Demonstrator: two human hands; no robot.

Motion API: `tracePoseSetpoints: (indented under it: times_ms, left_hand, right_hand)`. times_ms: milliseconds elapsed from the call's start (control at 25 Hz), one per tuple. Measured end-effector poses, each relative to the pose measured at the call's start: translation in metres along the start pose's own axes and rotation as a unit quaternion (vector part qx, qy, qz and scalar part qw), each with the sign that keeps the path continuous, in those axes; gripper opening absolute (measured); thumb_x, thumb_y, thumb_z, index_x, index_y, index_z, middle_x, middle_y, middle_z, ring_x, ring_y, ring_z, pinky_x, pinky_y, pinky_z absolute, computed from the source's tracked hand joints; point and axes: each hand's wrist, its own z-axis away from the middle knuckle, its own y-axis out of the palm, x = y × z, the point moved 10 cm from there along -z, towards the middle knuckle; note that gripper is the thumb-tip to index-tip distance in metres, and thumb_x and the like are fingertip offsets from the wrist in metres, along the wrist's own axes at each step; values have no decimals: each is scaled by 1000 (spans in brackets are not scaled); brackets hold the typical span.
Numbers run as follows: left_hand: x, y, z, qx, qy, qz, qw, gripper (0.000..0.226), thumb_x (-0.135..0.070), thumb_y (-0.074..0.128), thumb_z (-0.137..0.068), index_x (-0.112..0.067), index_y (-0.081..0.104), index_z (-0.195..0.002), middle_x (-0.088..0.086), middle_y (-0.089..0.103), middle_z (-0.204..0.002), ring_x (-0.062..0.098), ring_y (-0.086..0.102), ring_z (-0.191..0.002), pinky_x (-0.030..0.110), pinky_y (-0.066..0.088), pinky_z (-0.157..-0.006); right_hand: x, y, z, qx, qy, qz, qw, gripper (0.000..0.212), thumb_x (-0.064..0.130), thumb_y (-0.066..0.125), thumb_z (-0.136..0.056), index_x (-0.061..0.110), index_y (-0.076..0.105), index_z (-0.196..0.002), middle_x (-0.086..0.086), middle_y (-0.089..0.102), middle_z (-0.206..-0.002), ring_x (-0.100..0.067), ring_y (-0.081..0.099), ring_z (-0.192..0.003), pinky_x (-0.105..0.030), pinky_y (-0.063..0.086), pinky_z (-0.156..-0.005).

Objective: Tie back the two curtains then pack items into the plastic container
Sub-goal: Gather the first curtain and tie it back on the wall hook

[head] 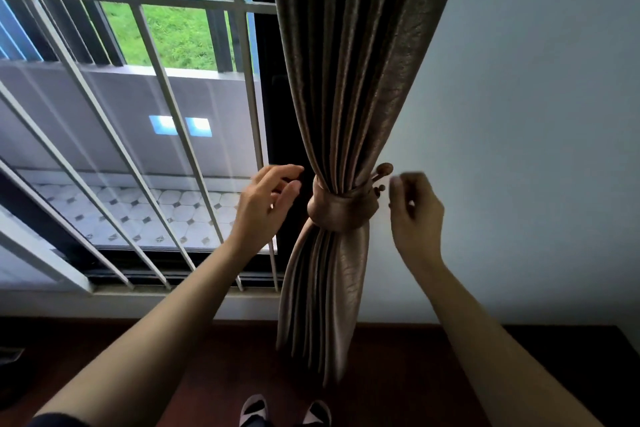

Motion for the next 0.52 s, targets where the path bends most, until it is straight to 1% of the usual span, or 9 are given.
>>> tracePoseSetpoints:
  times_ms: [40,120,160,200,280,320,400,480,520]
  left_hand:
    - [24,13,15,37,-102,43,993,37,2,53,-88,-8,54,-124,2,60,-110,12,65,-95,19,55,-76]
    - [55,55,54,190,-243,78,948,57,4,52,-85,-16,41,-138,2,60,-119,14,59,-113,18,50,-85]
    - [60,69,69,254,-258,61,930,60,-1,54,-84,-21,39,-140,0,62,-114,14,59,-111,17,48,-84]
    - [58,77,78,292,-246,36,923,59,-8,54,-82,-25,41,-138,-3,64,-105,12,62,-102,18,47,-80]
    - [45,79,84,319,-202,22,926,49,-19,53,-77,-27,53,-126,-6,67,-90,8,64,-82,20,49,-73]
    - [39,80,88,326,-187,32,926,40,-24,56,-78,-25,57,-118,-5,69,-89,6,65,-79,22,52,-73]
    - [31,79,95,336,-165,22,927,29,-35,64,-80,-22,60,-106,-4,70,-89,5,66,-79,24,54,-75]
    - [27,78,100,333,-160,-28,929,30,-40,68,-80,-19,60,-99,-5,69,-87,4,65,-77,17,51,-72]
    - [25,79,101,322,-157,-56,932,30,-39,69,-79,-16,59,-95,-5,68,-84,4,63,-74,13,48,-68]
  right_hand:
    - [-33,5,19,7,96,-16,995,12,13,49,-93,24,54,-94,0,63,-93,-14,58,-78,-25,44,-64]
    - [-78,40,60,134,255,-74,955,42,3,50,-87,19,44,-126,1,49,-128,-11,50,-108,-29,45,-80]
    - [-86,56,74,197,283,-100,933,59,-1,49,-84,19,34,-137,4,42,-134,-7,45,-115,-28,46,-83]
    - [-86,66,78,245,283,-112,920,66,-5,46,-81,20,29,-140,6,43,-131,-3,45,-114,-23,46,-80]
    - [-75,83,78,315,271,-119,902,66,-17,39,-79,22,33,-132,9,50,-113,-2,50,-102,-12,44,-66]
    - [-71,88,77,335,271,-116,895,64,-18,39,-77,22,36,-127,8,52,-104,-4,52,-97,-10,44,-63]
    - [-67,92,76,357,271,-105,888,49,-3,44,-70,17,46,-114,7,54,-88,-3,55,-84,-11,44,-62]
    - [-66,94,80,380,271,-93,879,30,6,40,-60,16,53,-86,5,49,-70,-5,48,-64,-16,40,-59]
    - [-64,93,81,391,269,-88,876,23,6,38,-58,17,51,-74,3,45,-65,-9,42,-61,-19,37,-58]
